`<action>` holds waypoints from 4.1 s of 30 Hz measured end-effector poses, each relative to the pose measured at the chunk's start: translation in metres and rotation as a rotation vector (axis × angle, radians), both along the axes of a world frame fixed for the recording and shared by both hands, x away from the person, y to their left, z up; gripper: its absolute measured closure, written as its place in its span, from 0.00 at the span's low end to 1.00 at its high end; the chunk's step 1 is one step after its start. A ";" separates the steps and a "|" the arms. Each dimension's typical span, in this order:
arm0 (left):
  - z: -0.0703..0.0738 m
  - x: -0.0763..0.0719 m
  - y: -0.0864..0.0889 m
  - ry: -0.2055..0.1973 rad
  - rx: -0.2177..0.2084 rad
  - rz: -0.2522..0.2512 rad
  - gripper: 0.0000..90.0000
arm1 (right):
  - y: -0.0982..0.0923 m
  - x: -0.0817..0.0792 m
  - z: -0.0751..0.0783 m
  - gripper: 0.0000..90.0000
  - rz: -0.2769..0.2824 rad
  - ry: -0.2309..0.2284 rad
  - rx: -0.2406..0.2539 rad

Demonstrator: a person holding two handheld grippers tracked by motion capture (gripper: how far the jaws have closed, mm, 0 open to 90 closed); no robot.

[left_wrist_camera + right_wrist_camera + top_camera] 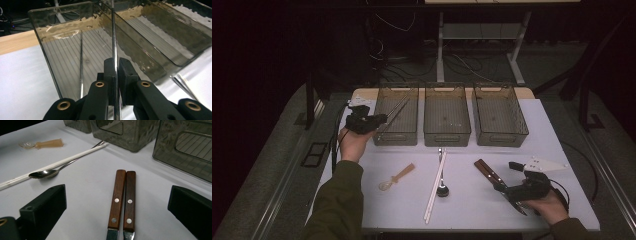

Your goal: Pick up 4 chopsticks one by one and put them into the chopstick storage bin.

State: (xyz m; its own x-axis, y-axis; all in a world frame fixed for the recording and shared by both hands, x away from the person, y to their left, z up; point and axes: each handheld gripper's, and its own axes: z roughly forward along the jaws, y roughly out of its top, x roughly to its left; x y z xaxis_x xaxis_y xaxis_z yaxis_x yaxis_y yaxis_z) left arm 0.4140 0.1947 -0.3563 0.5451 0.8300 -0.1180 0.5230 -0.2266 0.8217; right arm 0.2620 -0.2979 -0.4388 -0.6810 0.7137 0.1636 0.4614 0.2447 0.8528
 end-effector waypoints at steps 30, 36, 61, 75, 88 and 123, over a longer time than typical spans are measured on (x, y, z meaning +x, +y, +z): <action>-0.032 0.061 -0.023 0.093 0.031 0.078 0.94 | -0.001 0.000 0.000 0.02 0.003 0.006 0.015; -0.038 0.063 -0.025 0.113 0.060 0.091 0.94 | -0.001 -0.001 0.000 0.02 0.003 0.005 0.015; -0.020 0.028 -0.030 0.046 0.032 -0.042 0.47 | 0.000 0.000 0.000 0.02 0.002 0.007 0.003; -0.034 -0.014 -0.037 0.019 0.013 -0.121 0.32 | 0.001 0.000 -0.001 0.02 0.003 0.011 -0.007; -0.031 -0.051 -0.046 -0.021 0.072 -0.163 0.26 | 0.000 -0.002 -0.001 0.02 0.008 0.009 -0.010; -0.048 -0.144 -0.077 0.025 0.027 -0.402 0.92 | 0.001 -0.002 -0.001 0.02 0.003 0.002 -0.014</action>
State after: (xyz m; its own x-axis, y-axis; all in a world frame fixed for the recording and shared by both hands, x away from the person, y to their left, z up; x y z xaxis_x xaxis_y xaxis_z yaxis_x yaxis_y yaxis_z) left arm 0.2702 0.1173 -0.4042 0.8241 0.5543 -0.1168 0.4083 -0.4383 0.8008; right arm 0.2600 -0.2974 -0.4393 -0.6827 0.7141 0.1549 0.4620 0.2576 0.8486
